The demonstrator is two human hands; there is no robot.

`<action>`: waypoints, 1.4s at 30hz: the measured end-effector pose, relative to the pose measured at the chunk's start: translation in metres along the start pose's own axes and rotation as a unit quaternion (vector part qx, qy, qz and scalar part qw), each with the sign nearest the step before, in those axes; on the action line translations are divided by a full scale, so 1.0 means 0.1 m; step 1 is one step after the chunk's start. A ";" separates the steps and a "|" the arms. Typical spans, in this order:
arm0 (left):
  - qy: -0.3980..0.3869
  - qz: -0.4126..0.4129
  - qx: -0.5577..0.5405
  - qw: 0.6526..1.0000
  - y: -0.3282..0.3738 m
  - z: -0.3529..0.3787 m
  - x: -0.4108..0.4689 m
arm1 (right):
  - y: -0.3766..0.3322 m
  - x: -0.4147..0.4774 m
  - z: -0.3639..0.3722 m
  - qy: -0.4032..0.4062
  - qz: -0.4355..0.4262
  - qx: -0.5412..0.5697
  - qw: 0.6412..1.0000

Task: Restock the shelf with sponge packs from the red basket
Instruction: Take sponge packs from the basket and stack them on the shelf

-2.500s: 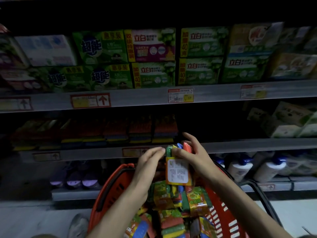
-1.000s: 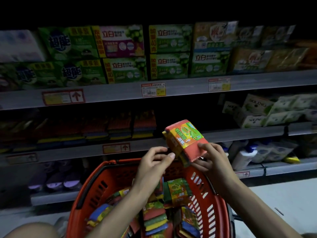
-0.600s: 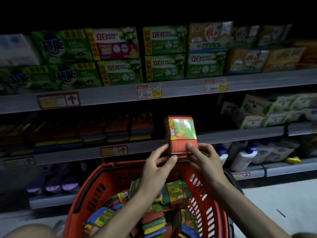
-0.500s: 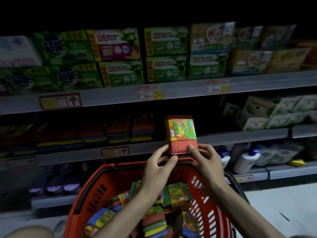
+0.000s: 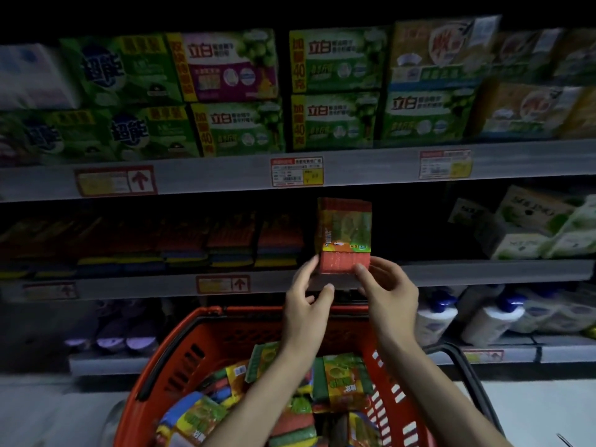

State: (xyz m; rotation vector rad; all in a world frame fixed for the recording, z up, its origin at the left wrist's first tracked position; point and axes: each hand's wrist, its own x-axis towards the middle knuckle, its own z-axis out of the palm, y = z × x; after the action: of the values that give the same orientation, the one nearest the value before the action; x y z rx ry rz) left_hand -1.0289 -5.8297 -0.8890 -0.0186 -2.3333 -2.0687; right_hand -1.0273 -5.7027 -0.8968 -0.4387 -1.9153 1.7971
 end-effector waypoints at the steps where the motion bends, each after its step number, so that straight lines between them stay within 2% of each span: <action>1: 0.003 0.001 0.005 1.000 -0.01 0.00 0.03 | 0.02 0.01 0.03 0.001 0.004 0.007 1.000; 10: 0.026 -0.031 0.012 0.999 -0.03 0.04 0.20 | 0.08 0.06 0.16 -0.032 0.033 0.060 0.997; 19: 0.052 -0.084 -0.038 0.994 -0.11 0.08 0.22 | 0.14 0.11 0.20 -0.079 0.010 -0.009 0.997; 32: 0.071 -0.093 -0.040 0.992 0.02 0.16 0.26 | 0.03 0.14 0.20 -0.108 0.019 0.011 0.994; 42: 0.105 -0.108 -0.085 0.985 0.13 0.18 0.25 | 0.04 0.23 0.20 -0.124 0.033 0.001 0.992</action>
State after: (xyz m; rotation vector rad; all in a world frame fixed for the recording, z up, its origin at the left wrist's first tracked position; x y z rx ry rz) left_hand -1.0534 -5.8103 -0.8776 0.4459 -2.1121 -2.2322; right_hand -1.0574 -5.7069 -0.8982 -0.2929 -2.0849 1.9745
